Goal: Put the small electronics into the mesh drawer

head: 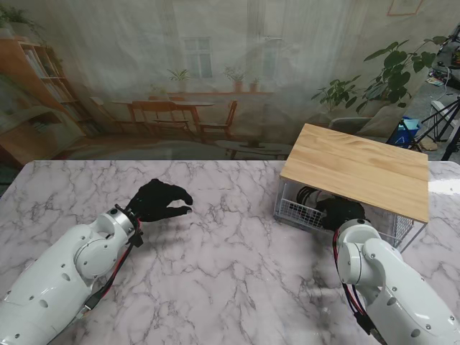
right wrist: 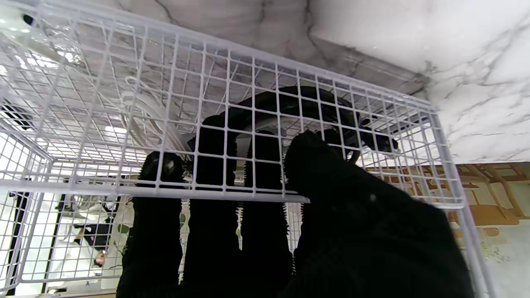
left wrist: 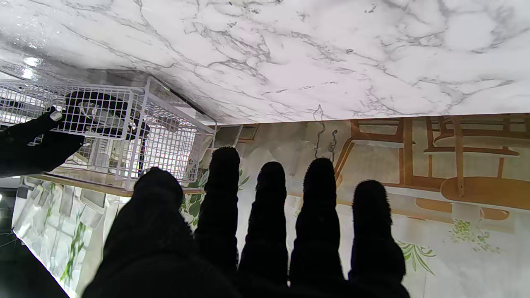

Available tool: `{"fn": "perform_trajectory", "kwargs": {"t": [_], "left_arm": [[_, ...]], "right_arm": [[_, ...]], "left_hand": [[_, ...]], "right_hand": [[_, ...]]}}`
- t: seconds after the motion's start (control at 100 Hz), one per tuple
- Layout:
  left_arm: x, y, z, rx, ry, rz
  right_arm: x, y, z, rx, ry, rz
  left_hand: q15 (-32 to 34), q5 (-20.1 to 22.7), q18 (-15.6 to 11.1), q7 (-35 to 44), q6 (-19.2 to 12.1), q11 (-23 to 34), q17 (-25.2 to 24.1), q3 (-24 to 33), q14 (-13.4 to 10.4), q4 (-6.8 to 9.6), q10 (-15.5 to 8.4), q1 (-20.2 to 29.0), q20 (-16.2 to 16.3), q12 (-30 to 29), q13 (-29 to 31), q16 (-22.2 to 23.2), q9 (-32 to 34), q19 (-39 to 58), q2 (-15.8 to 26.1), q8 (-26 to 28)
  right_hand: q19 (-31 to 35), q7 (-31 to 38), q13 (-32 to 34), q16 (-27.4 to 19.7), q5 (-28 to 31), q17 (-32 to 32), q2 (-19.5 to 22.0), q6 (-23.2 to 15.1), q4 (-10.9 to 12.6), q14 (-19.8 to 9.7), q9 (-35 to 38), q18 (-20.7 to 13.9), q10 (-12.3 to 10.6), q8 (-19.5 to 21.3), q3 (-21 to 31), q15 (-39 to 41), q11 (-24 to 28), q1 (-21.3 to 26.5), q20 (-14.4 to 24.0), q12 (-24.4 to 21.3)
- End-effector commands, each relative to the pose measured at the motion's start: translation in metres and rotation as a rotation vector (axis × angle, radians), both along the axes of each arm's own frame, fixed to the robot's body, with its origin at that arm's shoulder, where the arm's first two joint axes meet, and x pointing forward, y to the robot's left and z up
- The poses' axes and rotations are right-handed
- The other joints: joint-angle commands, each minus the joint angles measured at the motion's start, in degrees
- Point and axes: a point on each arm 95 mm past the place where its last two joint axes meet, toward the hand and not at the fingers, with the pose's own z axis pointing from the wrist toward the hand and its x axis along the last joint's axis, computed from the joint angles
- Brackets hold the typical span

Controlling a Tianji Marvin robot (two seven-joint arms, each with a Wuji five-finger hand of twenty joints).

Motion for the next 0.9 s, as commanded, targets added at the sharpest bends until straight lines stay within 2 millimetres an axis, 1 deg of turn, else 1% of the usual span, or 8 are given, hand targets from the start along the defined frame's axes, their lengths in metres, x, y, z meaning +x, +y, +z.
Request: {"fn": "perform_trajectory", "kwargs": {"t": [0.0, 0.2, 0.3, 0.36, 0.41, 0.51, 0.75, 0.89], "left_arm": [[0.000, 0.000, -0.002, 0.009, 0.015, -0.001], [0.000, 0.001, -0.003, 0.007, 0.014, 0.001], [-0.001, 0.001, -0.003, 0.006, 0.014, 0.002], [-0.001, 0.001, -0.003, 0.007, 0.015, 0.002], [-0.001, 0.001, -0.003, 0.008, 0.017, 0.001], [0.000, 0.001, -0.003, 0.010, 0.016, -0.001], [0.000, 0.001, -0.003, 0.009, 0.015, 0.000], [0.000, 0.001, -0.003, 0.009, 0.015, -0.001]], "right_arm": [[0.003, -0.005, -0.002, -0.004, 0.010, -0.020], [0.008, -0.008, -0.005, -0.012, 0.026, -0.025], [0.008, -0.008, -0.007, 0.001, 0.037, -0.029], [0.008, -0.009, -0.007, 0.000, 0.038, -0.022], [0.006, -0.009, -0.008, -0.012, 0.041, -0.014], [0.002, -0.010, -0.008, -0.026, 0.034, 0.000], [-0.005, -0.009, -0.005, -0.007, -0.012, 0.028], [-0.009, -0.005, -0.001, 0.017, -0.031, 0.046]], "left_hand": [[1.0, 0.2, 2.0, 0.5, 0.6, 0.1, -1.1, 0.0, 0.5, 0.20, -0.5, 0.9, 1.0, 0.3, 0.5, 0.6, 1.1, 1.1, 1.3, -0.3], [1.0, 0.2, 1.9, 0.5, 0.6, 0.1, -1.1, 0.0, 0.6, 0.19, -0.5, 0.8, 1.0, 0.3, 0.5, 0.6, 1.1, 1.1, 1.4, -0.3], [1.1, 0.2, 1.9, 0.5, 0.6, 0.1, -1.1, 0.0, 0.5, 0.20, -0.5, 0.8, 1.0, 0.3, 0.6, 0.6, 1.1, 1.1, 1.4, -0.3], [1.0, 0.2, 1.9, 0.5, 0.6, 0.1, -1.1, 0.0, 0.6, 0.20, -0.5, 0.8, 1.0, 0.3, 0.5, 0.6, 1.1, 1.1, 1.4, -0.3], [1.0, 0.2, 1.9, 0.5, 0.5, 0.2, -1.1, 0.1, 0.5, 0.21, -0.5, 0.9, 1.0, 0.3, 0.5, 0.6, 1.1, 1.1, 1.3, -0.3], [1.0, 0.2, 1.9, 0.5, 0.6, 0.1, -1.1, 0.1, 0.5, 0.21, -0.6, 0.9, 1.0, 0.3, 0.5, 0.6, 1.1, 1.1, 1.4, -0.3], [1.1, 0.2, 1.9, 0.5, 0.6, 0.2, -1.1, 0.0, 0.4, 0.20, -0.5, 0.9, 1.0, 0.3, 0.6, 0.6, 1.1, 1.1, 1.4, -0.3], [1.1, 0.3, 2.0, 0.6, 0.6, 0.2, -1.1, 0.1, 0.5, 0.21, -0.4, 0.9, 1.0, 0.3, 0.6, 0.6, 1.2, 1.1, 1.4, -0.3]], "right_hand": [[-0.7, 4.7, -2.0, -0.5, 3.6, -1.2, 5.8, -5.1, 2.6, -1.3, -0.8, -1.4, -1.5, -0.2, 4.6, 0.1, -1.0, 2.6, -0.3, -0.2], [-2.4, 4.7, -4.8, -1.4, 3.5, -3.2, 5.6, -6.0, 2.7, -2.2, -3.8, -1.5, -2.1, -0.4, 5.0, -2.0, -2.8, 2.0, -0.6, -1.2], [-6.5, 2.2, -9.3, -4.1, 0.4, -7.9, 6.3, -6.2, 3.7, -2.6, -9.0, 0.0, -2.9, -2.3, 5.1, -6.3, -5.2, 0.3, -1.5, -5.4], [-10.4, 1.2, -13.6, -7.7, -4.7, -12.3, 6.6, -6.3, 6.7, -2.4, -14.4, 1.6, -3.6, -6.4, 3.4, -11.0, -5.2, -2.6, -2.5, -11.3], [-12.2, 0.3, -15.8, -8.9, -8.8, -14.3, 4.3, -5.8, 7.0, -1.6, -17.3, 2.7, -3.3, -9.3, 1.0, -13.1, -6.1, -5.3, -2.8, -14.0], [-15.2, -2.1, -18.6, -10.5, -12.0, -16.7, 1.0, -3.5, 9.8, -0.5, -20.5, 3.8, -3.2, -9.3, 1.5, -16.7, -9.0, -12.5, -2.9, -17.2], [-18.3, -5.7, -21.6, -13.1, -16.8, -18.7, -0.4, 2.5, 9.7, 1.0, -24.9, 5.0, -0.7, -8.8, -2.2, -21.3, -10.2, -23.7, -3.2, -19.7], [-22.4, -11.1, -24.1, -16.3, -23.0, -21.1, 4.8, 5.4, 10.0, 1.0, -28.0, 5.5, -0.4, -10.2, -9.7, -25.2, -13.4, -29.4, -4.6, -23.9]]}}
